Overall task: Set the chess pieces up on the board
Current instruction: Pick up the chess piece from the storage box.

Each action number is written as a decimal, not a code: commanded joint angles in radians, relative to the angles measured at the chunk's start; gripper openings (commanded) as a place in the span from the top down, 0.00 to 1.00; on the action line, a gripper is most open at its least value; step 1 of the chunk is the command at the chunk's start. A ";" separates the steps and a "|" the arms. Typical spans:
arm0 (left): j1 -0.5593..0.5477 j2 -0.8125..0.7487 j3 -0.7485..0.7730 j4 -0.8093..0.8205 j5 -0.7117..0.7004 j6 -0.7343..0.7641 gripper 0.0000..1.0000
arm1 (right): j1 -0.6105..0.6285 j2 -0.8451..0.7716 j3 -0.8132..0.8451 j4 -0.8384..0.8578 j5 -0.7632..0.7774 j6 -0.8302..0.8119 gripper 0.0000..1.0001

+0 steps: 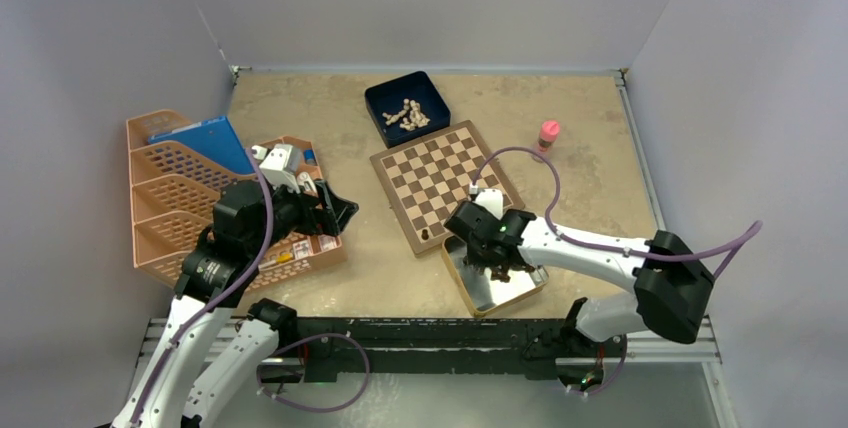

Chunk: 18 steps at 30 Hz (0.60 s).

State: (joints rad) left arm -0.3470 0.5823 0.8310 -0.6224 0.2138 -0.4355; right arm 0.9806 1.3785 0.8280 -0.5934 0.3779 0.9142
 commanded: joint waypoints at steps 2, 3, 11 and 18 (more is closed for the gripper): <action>0.008 0.001 0.004 0.043 0.018 0.001 0.04 | -0.004 -0.067 0.091 -0.068 0.059 0.024 0.93; 0.008 0.002 0.004 0.043 0.019 0.001 0.04 | -0.004 -0.073 0.099 -0.076 0.059 0.024 0.93; 0.008 0.007 0.002 0.039 0.024 -0.002 0.04 | -0.004 -0.110 0.162 -0.125 0.069 0.014 0.94; 0.008 -0.003 0.000 0.041 0.023 -0.003 0.04 | -0.003 -0.042 0.295 -0.120 0.072 -0.048 0.94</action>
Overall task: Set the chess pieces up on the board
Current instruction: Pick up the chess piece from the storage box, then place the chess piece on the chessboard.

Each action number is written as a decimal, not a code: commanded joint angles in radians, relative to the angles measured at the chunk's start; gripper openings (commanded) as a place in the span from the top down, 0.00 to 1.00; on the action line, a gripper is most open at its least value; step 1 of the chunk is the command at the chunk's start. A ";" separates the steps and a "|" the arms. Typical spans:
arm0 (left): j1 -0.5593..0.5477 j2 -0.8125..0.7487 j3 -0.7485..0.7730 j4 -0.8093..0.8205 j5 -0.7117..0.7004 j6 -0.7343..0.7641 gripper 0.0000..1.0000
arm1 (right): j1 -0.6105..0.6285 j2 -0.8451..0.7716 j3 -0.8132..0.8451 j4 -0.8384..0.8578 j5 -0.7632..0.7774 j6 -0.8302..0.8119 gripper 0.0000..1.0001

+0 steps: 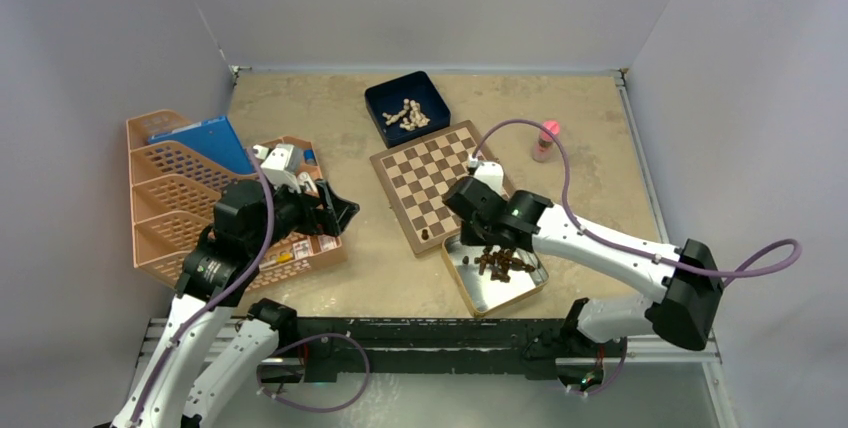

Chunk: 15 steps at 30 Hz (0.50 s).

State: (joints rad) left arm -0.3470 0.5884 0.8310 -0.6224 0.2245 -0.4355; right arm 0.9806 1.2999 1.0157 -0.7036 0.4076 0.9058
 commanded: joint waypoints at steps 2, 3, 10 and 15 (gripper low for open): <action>0.008 -0.010 0.001 0.039 0.013 -0.002 0.04 | -0.004 0.076 0.157 0.009 0.049 -0.066 0.94; 0.008 -0.011 0.001 0.039 0.012 -0.003 0.04 | -0.005 0.097 0.182 0.018 0.051 -0.080 0.94; 0.008 -0.034 0.001 0.036 -0.008 -0.007 0.04 | -0.003 0.251 0.324 0.054 0.027 -0.167 0.93; 0.008 -0.052 0.000 0.039 -0.015 -0.008 0.04 | -0.003 0.374 0.398 0.076 0.016 -0.205 0.93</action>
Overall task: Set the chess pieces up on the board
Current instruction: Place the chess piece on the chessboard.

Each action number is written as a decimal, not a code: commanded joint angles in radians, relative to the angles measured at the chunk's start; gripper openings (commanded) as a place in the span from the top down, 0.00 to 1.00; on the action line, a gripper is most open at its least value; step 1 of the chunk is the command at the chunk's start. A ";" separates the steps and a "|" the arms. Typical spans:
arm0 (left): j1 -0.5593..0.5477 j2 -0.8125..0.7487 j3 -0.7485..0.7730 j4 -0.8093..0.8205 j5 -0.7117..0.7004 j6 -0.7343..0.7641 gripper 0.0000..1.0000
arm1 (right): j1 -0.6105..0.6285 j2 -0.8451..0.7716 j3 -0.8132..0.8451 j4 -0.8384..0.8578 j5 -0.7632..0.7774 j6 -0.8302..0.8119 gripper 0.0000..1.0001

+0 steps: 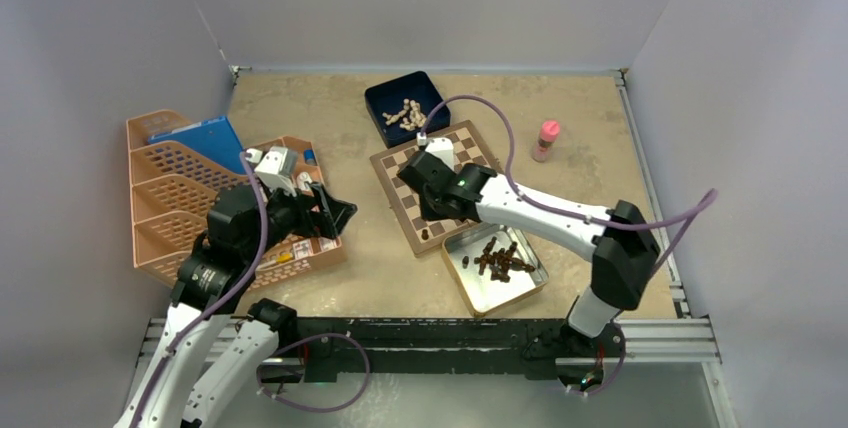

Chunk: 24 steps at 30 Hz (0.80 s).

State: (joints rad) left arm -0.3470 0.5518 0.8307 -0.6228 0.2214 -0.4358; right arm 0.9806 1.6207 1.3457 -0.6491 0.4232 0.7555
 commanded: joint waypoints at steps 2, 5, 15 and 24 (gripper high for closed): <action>0.008 -0.018 0.004 0.037 -0.017 -0.007 0.04 | -0.005 0.087 0.086 0.033 -0.001 -0.063 0.93; 0.008 -0.024 0.005 0.035 -0.018 -0.007 0.04 | -0.006 0.131 0.103 0.062 -0.017 -0.077 0.93; 0.008 -0.050 0.003 0.032 -0.035 -0.011 0.04 | -0.005 0.215 0.142 0.054 -0.033 -0.090 0.93; 0.008 -0.042 0.004 0.037 -0.030 -0.011 0.03 | -0.005 0.235 0.141 0.066 -0.056 -0.091 0.93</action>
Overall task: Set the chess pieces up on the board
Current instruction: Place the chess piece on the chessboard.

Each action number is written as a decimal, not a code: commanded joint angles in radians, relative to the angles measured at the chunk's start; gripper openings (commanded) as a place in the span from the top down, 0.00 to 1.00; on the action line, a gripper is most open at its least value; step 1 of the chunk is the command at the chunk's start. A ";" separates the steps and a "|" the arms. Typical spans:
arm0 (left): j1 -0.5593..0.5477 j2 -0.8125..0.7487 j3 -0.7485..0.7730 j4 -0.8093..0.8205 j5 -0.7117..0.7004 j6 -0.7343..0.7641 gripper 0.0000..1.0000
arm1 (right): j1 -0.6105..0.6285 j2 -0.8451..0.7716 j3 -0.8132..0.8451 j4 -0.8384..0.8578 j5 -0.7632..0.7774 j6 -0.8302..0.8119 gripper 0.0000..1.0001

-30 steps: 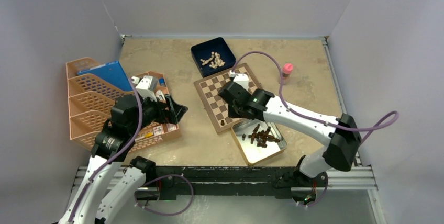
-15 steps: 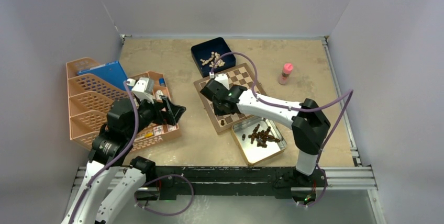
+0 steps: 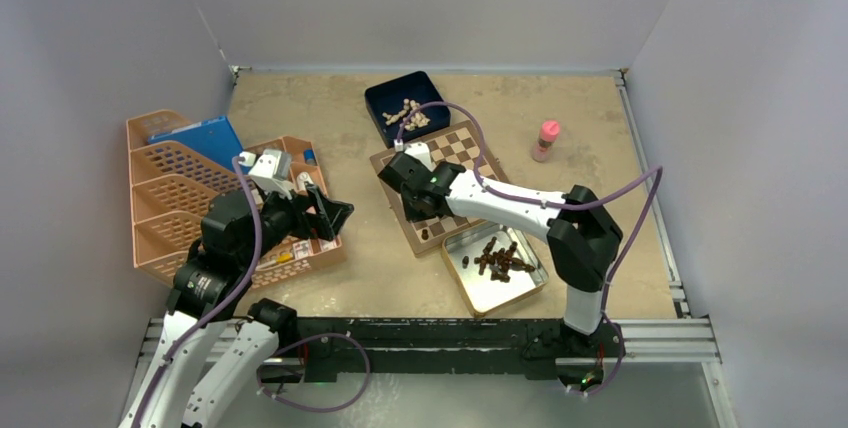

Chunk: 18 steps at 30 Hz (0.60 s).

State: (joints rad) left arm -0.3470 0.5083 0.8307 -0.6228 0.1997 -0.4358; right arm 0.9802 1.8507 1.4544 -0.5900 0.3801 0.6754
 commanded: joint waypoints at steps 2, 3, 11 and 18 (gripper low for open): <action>0.008 0.004 0.005 0.034 -0.008 -0.012 0.03 | -0.005 0.006 0.031 0.003 -0.022 -0.010 0.93; 0.008 0.004 0.005 0.034 -0.008 -0.012 0.03 | -0.006 0.006 0.028 0.000 -0.023 -0.008 0.92; 0.008 0.007 0.005 0.037 -0.008 -0.009 0.03 | -0.005 0.001 0.011 -0.003 -0.007 -0.002 0.92; 0.008 0.014 0.005 0.043 -0.003 -0.007 0.03 | -0.004 0.008 -0.008 0.006 -0.015 -0.011 0.91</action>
State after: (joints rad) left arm -0.3470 0.5114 0.8307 -0.6228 0.2001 -0.4358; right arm 0.9802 1.8614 1.4525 -0.5865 0.3641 0.6727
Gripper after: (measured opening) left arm 0.966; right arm 0.110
